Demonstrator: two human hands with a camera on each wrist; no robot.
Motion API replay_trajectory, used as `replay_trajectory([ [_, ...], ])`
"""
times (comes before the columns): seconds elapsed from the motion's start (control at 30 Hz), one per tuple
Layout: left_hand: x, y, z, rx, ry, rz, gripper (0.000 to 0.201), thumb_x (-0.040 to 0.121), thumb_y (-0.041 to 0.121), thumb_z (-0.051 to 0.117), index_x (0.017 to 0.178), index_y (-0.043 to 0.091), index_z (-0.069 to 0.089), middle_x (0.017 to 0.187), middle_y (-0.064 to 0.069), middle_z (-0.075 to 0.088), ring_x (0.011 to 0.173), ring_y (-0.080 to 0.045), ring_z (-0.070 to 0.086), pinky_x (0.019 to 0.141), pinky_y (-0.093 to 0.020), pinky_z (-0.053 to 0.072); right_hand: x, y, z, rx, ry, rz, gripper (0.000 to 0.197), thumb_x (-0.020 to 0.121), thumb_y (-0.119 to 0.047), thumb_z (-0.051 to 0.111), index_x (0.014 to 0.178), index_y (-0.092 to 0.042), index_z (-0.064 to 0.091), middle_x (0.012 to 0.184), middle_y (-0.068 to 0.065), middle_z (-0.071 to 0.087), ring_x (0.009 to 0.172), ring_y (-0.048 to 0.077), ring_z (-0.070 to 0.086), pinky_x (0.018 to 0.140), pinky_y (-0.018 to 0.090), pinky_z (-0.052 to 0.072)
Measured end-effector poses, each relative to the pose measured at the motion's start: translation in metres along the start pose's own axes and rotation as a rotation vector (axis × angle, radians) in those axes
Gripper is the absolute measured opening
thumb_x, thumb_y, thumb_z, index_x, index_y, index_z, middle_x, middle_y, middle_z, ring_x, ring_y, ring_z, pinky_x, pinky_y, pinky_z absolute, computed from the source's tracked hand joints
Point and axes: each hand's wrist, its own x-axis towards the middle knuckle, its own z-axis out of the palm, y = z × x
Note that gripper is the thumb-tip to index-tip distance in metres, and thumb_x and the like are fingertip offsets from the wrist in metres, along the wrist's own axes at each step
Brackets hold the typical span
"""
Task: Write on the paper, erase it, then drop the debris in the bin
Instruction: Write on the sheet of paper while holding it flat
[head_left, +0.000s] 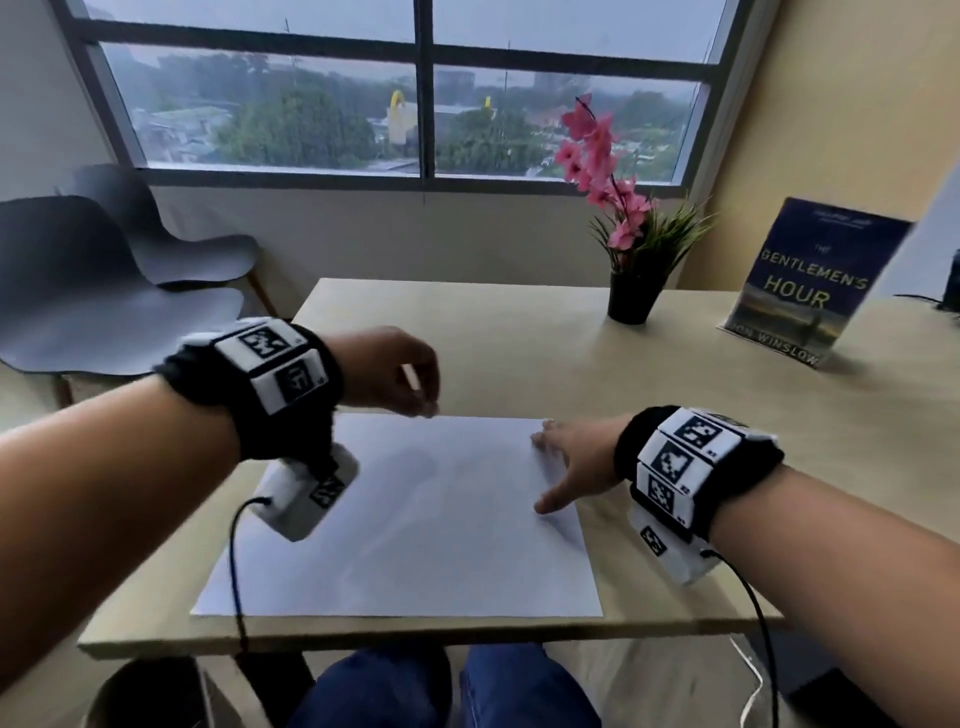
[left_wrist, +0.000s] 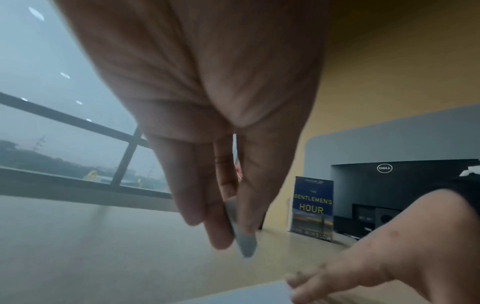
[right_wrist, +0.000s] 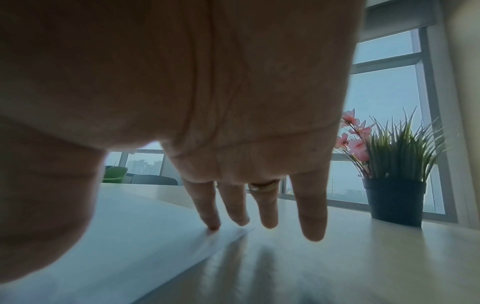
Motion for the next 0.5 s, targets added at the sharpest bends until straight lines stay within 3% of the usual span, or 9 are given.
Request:
replay_trajectory([
  [0.1,0.032,0.012,0.012,-0.035,-0.093,0.008,0.019,0.078,0.009,0.066,0.093,0.021,0.066,0.099,-0.001,0.075,0.094,-0.018,0.07,0.091,-0.037,0.054,0.01,0.004,-0.001,0.041,-0.001,-0.022,0.101,0.08,-0.063,0.06,0.154,-0.018,0.009,0.163,0.0,0.006,0.148,0.016,0.015,0.119,0.031,0.015],
  [0.23,0.067,0.018,0.024,0.013,-0.152,0.024,0.021,0.08,0.006,0.063,0.1,0.009,0.065,0.104,-0.008,0.074,0.097,-0.023,0.068,0.087,-0.03,0.054,0.027,0.007,0.002,0.047,-0.02,-0.045,0.107,0.079,-0.066,0.059,0.154,-0.016,0.001,0.163,0.001,-0.005,0.15,0.019,0.003,0.121,0.036,0.01],
  [0.3,0.081,0.016,0.029,0.042,-0.129,0.034,0.022,0.081,0.007,0.063,0.103,0.008,0.063,0.108,-0.004,0.071,0.083,-0.014,0.065,0.075,-0.023,0.05,0.034,0.009,0.002,0.07,-0.031,-0.046,0.112,0.077,-0.066,0.06,0.154,-0.017,-0.004,0.162,0.0,-0.011,0.15,0.019,-0.005,0.121,0.037,0.007],
  [0.37,0.089,0.014,0.033,0.068,-0.1,0.05,0.027,0.082,0.009,0.064,0.109,0.009,0.063,0.111,-0.001,0.068,0.066,0.002,0.051,0.064,-0.018,0.042,0.036,0.009,0.001,0.089,-0.04,-0.052,0.115,0.076,-0.065,0.063,0.154,-0.018,-0.008,0.162,-0.002,-0.014,0.149,0.018,-0.01,0.122,0.037,0.004],
  [0.43,0.098,0.011,0.037,0.092,-0.098,0.073,0.032,0.084,0.011,0.065,0.116,0.01,0.062,0.115,-0.003,0.066,0.067,-0.002,0.049,0.066,-0.021,0.041,0.04,0.009,0.002,0.104,-0.05,-0.061,0.116,0.076,-0.064,0.063,0.153,-0.018,-0.01,0.161,-0.003,-0.017,0.149,0.016,-0.013,0.122,0.037,0.002],
  [0.5,0.102,0.01,0.04,0.136,-0.093,0.078,0.029,0.085,0.012,0.065,0.114,0.012,0.065,0.114,-0.002,0.067,0.078,-0.008,0.051,0.075,-0.022,0.044,0.041,0.008,0.003,0.113,-0.067,-0.064,0.117,0.076,-0.067,0.061,0.153,-0.02,-0.013,0.16,-0.004,-0.02,0.148,0.015,-0.015,0.122,0.039,0.001],
])
